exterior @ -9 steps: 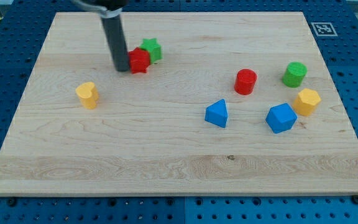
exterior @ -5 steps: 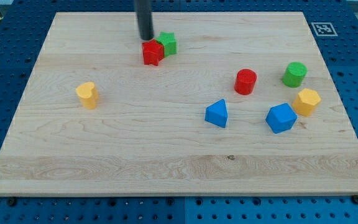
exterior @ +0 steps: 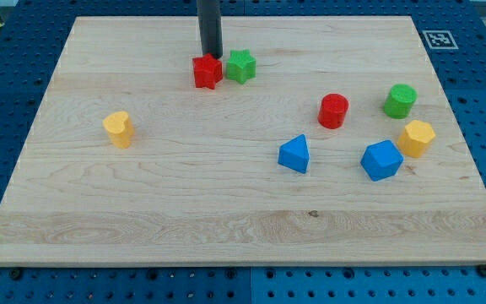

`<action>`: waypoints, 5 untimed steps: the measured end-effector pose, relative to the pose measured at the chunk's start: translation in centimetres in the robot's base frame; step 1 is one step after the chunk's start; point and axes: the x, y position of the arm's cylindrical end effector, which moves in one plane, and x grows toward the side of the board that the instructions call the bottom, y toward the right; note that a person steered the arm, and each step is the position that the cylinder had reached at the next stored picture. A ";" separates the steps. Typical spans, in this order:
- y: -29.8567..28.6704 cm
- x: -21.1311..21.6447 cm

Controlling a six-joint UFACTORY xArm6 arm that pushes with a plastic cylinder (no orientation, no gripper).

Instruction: Separate the red star and green star

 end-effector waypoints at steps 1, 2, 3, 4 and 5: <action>0.9 2.8; 2.3 4.3; 4.1 4.9; 6.0 4.7; 7.6 4.1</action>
